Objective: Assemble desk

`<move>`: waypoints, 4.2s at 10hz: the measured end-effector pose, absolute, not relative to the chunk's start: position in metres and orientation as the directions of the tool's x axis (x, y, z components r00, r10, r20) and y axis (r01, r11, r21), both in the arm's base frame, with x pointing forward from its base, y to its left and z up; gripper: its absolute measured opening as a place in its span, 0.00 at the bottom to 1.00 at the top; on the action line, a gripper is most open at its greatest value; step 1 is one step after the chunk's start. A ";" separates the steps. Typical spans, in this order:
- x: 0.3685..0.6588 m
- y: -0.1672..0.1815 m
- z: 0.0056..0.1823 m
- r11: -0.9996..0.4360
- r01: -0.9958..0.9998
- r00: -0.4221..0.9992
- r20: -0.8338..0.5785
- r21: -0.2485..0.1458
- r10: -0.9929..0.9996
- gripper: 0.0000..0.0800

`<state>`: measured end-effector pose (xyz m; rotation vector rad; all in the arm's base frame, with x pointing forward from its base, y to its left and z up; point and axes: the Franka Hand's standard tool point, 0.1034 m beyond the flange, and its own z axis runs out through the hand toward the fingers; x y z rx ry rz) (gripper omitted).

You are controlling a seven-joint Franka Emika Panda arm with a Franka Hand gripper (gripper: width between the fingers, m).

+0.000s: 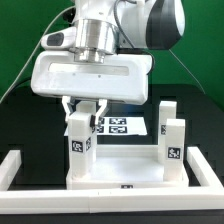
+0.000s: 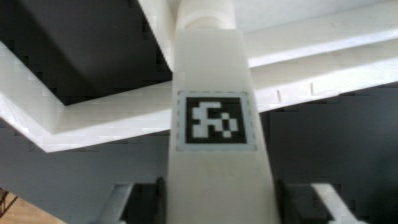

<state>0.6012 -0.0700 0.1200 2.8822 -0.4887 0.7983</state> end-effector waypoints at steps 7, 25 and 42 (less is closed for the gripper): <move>0.595 -0.079 0.118 -0.941 -0.337 0.806 0.527 0.036 -0.268 0.77; 0.616 -0.098 0.117 -0.900 -0.427 0.902 0.029 -0.090 -0.431 0.47; 0.626 -0.057 0.116 -0.637 -0.763 0.641 -0.006 -0.110 -0.768 0.80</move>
Offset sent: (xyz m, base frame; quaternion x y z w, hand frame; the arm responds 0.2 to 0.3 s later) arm 0.0000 0.0000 0.0000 0.0000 0.0000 0.0000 1.0000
